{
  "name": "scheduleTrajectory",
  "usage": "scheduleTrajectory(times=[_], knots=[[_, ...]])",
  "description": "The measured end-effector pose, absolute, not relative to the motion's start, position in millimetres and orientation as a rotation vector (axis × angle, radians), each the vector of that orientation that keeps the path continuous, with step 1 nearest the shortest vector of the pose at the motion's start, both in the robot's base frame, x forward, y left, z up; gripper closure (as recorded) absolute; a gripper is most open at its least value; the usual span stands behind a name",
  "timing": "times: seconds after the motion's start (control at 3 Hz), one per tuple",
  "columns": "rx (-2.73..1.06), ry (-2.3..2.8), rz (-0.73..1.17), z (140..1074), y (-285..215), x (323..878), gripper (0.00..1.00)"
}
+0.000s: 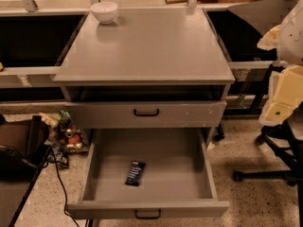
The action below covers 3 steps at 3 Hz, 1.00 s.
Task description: Pick rxbar blueberry from middle drawer and place on counter
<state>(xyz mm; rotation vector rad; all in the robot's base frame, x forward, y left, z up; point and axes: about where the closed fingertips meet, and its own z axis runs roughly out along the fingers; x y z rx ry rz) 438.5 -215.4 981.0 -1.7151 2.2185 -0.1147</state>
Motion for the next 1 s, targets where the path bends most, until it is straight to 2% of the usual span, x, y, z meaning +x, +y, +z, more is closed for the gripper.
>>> scheduleTrajectory(times=[0.33,1.0], knots=[[-1.716,2.218,-0.114,981,-215,438,0.0],[-1.829,2.125,0.172,903,-166,435,0.0]])
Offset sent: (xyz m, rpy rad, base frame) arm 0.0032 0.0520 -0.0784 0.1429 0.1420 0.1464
